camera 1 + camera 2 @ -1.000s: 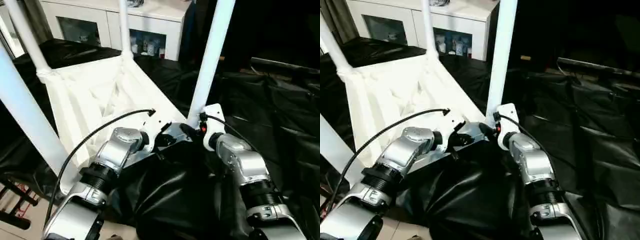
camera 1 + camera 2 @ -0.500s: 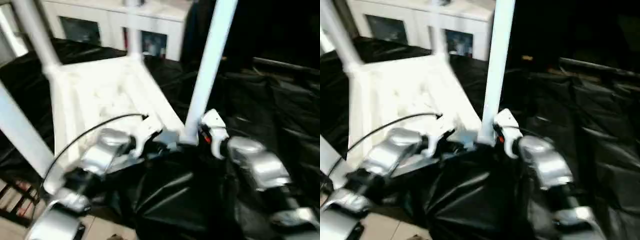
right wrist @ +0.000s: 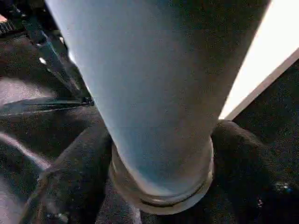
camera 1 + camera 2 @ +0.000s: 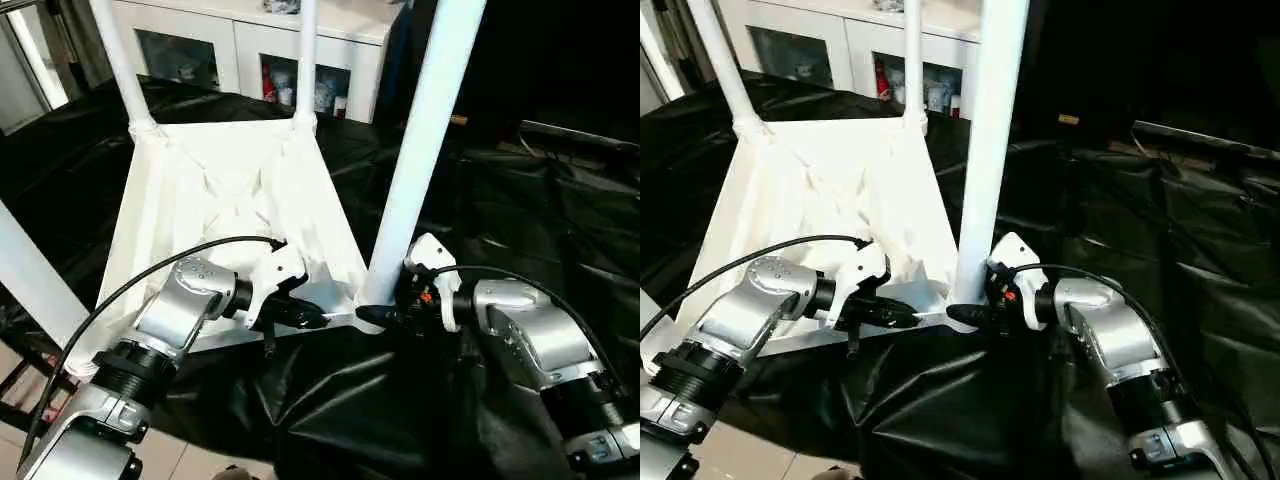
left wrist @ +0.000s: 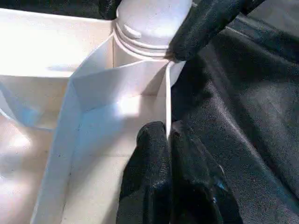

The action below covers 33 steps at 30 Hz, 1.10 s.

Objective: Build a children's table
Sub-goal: Rotate leg to tighten

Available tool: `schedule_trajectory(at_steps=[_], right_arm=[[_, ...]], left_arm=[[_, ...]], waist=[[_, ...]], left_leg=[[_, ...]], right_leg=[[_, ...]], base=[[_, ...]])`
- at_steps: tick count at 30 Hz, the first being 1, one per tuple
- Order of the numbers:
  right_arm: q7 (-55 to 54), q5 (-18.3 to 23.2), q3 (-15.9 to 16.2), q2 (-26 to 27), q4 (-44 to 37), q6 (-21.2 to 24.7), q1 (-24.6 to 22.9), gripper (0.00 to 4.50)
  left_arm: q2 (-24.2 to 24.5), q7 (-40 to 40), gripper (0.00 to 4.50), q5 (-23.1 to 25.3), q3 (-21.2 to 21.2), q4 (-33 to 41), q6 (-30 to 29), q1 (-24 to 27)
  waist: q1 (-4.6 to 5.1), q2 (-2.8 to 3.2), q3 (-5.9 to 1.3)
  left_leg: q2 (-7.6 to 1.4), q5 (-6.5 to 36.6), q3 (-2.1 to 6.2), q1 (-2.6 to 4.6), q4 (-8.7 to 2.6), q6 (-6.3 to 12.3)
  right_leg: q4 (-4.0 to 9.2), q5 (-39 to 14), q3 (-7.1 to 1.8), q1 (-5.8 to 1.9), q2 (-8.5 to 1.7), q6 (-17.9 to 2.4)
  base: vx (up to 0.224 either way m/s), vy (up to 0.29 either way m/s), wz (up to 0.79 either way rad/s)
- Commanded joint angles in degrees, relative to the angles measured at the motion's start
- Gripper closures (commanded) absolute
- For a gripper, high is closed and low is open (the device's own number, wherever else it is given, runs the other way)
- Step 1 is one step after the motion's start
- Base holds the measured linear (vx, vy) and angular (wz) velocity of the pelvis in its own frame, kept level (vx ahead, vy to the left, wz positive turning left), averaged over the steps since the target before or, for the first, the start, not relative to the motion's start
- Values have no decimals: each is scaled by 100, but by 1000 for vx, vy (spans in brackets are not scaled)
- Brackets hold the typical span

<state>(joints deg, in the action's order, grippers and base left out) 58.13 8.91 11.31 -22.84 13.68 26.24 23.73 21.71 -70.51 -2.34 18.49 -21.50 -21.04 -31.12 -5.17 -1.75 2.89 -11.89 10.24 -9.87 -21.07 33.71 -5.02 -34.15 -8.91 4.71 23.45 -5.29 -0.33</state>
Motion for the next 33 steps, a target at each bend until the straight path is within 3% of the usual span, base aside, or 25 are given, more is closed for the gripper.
schedule_trajectory(at_steps=[1,5,7,8,9,11,16,18,20,28,30,32,33], right_arm=[[85,109,151,92,-187,49,-64,146],[-516,-2,31,399,-3,107,-42,178],[-1749,-294,-232,923,561,157,138,179],[-2009,-337,-301,1032,691,193,182,181],[-2484,-371,-433,1277,949,295,268,182],[-2771,-392,-485,1446,1082,274,309,183],[-3453,-487,-480,2056,1280,183,481,184],[-3418,-471,-501,2172,1314,119,536,128],[-3307,-329,-650,2156,1276,183,550,111],[-2191,-401,-191,1382,820,-18,376,34],[-1267,-252,-15,792,404,-20,205,34],[-932,-159,8,577,237,-12,151,34],[-666,-101,18,408,122,-28,114,34]], left_arm=[[-194,-330,450,-252,169,340,104,-61],[-403,183,450,-144,63,124,62,-147],[-792,1004,450,-15,-149,-294,7,-385],[-872,1168,450,9,-190,-379,-6,-439],[-1089,1570,450,46,-295,-582,-60,-583],[-1258,1873,450,67,-374,-724,-103,-693],[-1758,2545,450,130,-468,-1023,-82,-952],[-1846,2460,450,168,-402,-1007,0,-925],[-1834,2361,450,172,-362,-937,16,-852],[-1379,1597,450,72,-146,-600,130,-567],[-988,948,450,-1,-19,-351,218,-368],[-835,708,450,-35,25,-252,236,-296],[-711,496,450,-61,60,-169,326,-235]], waist=[[27,-23,-374],[32,-22,-367],[59,-40,-352],[93,-35,-342],[119,-59,-345],[151,-53,-342],[169,-43,-372],[182,-41,-365],[170,-48,-385],[147,-48,-386],[141,-50,-380],[131,-44,-383],[132,-27,-370]], left_leg=[[-130,1135,-15,58,-410,145],[-129,1171,-14,61,-417,108],[-114,1233,-17,54,-421,53],[-96,1339,-16,59,-423,-51],[-73,1469,12,59,-427,-148],[-82,1597,21,85,-423,-150],[-80,1311,11,46,-416,-2],[-76,1283,8,31,-421,-1],[-85,1147,2,25,-416,76],[-99,991,-19,32,-398,232],[-107,1011,-21,22,-397,288],[-116,1012,-13,23,-395,321],[-130,1115,-25,58,-403,333]], right_leg=[[371,-1583,-261,-299,-284,-1051],[381,-1651,-259,-290,-281,-1033],[408,-1858,-257,-273,-276,-974],[435,-2149,-254,-247,-283,-913],[464,-2554,-221,-273,-292,-772],[527,-2742,-218,-245,-304,-654],[487,-2341,-235,-262,-286,-661],[482,-2242,-233,-262,-278,-690],[429,-1856,-243,-291,-274,-804],[384,-1435,-254,-323,-279,-1003],[386,-1412,-259,-335,-278,-1000],[365,-1358,-263,-342,-282,-1020],[381,-1402,-265,-295,-273,-1075]], base=[[0,0,0],[0,0,0],[0,0,0],[0,0,0],[0,0,0],[0,0,0],[0,0,0],[0,0,0],[0,0,0],[0,0,0],[0,0,0],[0,0,0],[0,0,0]])
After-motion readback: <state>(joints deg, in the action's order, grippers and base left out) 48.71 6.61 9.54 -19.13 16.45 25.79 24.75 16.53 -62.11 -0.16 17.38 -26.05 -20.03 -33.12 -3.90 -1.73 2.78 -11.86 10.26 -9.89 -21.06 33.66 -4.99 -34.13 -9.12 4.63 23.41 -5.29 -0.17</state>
